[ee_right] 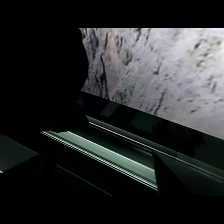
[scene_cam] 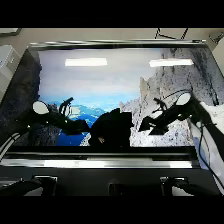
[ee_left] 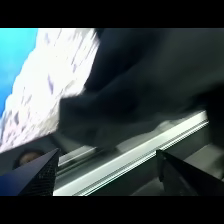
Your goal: Fold the clothes and pants, and hang the long-sleeved shirts on hangers.
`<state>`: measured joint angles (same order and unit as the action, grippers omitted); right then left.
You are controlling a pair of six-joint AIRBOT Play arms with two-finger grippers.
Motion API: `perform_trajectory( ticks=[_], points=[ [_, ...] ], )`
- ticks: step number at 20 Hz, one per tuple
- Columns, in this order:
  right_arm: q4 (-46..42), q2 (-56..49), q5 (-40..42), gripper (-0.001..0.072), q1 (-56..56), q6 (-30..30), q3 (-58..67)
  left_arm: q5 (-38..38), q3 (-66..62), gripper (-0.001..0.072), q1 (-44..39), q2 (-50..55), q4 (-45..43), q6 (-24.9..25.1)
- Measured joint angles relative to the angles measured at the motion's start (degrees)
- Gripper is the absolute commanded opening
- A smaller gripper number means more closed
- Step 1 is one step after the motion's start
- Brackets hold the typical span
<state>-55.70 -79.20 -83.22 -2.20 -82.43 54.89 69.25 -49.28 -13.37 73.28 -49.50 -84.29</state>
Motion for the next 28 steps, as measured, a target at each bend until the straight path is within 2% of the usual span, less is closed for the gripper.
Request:
perform_trajectory(
  ticks=[5, 6, 7, 9, 11, 14, 16, 17, 22, 25, 28],
  points=[
    [5.31, -0.11, 5.16, 0.0712, -3.02, 2.16, -8.63, -10.95, 9.55, 0.0705, -5.49, 0.96, 5.57, 1.36],
    [6.21, -0.13, 5.9, 0.0712, -3.19, 2.56, -9.53, -12.52, 10.4, 0.0663, -6.71, 1.36, 6.27, 1.42],
    [7.3, -0.13, 6.6, 0.0712, -3.37, 2.95, -10.38, -14.01, 10.91, 0.0516, -7.74, 1.68, 7.32, 1.4],
    [9.2, -0.13, 8.44, 0.0712, -4.13, 3.26, -11.85, -17.14, 11.69, 0.0316, -9.49, 2.34, 8.11, 0.42],
    [10.88, -0.2, 10.88, 0.0709, -6.36, 3.56, -13.25, -20.37, 12.11, 0.002, -10.47, 2.71, 8.2, -1.53],
    [13.11, -0.44, 15.52, 0.066, -11.13, 3.32, -14.38, -22.45, 12.35, 0.0022, -11.15, 2.78, 8.66, -2.95],
    [14.4, -0.61, 19.54, 0.0226, -14.19, 2.95, -14.75, -23.06, 12.39, 0.0021, -11.34, 2.45, 8.76, -3.34],
    [14.23, -0.72, 21.68, 0.0036, -15.37, 2.91, -14.91, -23.34, 12.41, 0.0021, -11.39, 2.14, 8.85, -3.41],
    [14.53, 0.5, 20.79, 0.0029, -15.78, 2.78, -12.61, -23.78, 11.41, 0.0019, -10.38, -2.16, 8.02, -4.02],
    [10.43, 4.66, 17.46, 0.0029, -11.5, 2.67, -5.95, -23.04, 6.88, 0.0018, -7.85, -7.34, 5.81, -4.24],
    [3.54, 11.1, 14.1, 0.003, -5.55, 2.03, 5.84, -22.8, -2.03, 0.0019, -4.7, -13.42, 4.61, -4.11]
  ],
)
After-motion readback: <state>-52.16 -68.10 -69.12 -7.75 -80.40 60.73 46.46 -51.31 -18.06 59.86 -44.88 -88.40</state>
